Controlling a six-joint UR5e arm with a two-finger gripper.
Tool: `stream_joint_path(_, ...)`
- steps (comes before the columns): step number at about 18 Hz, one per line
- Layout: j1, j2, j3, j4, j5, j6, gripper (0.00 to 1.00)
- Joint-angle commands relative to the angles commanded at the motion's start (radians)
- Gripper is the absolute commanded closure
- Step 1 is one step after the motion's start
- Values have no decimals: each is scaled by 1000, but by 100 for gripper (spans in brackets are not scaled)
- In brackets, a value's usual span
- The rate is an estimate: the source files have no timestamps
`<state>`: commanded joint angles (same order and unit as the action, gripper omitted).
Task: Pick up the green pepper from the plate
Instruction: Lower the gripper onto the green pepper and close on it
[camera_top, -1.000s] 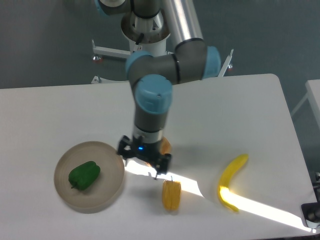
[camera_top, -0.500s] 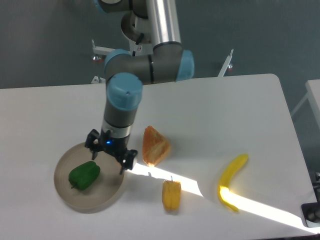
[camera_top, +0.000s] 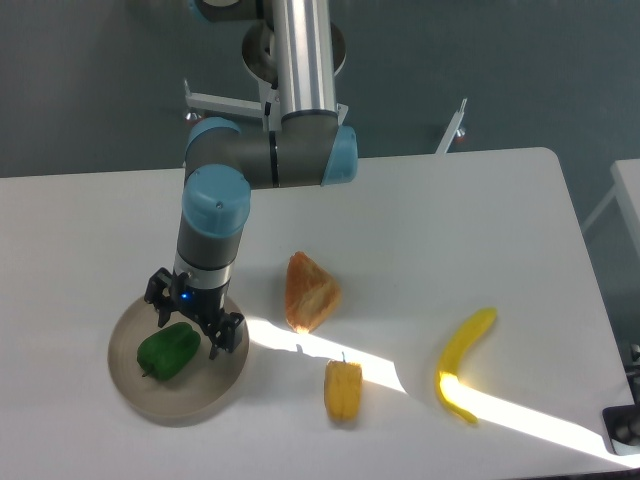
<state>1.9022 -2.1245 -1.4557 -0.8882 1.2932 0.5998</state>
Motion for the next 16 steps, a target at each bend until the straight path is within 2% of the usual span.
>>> stream_joint_path(16,-22,-23,-6,0,2,18,0)
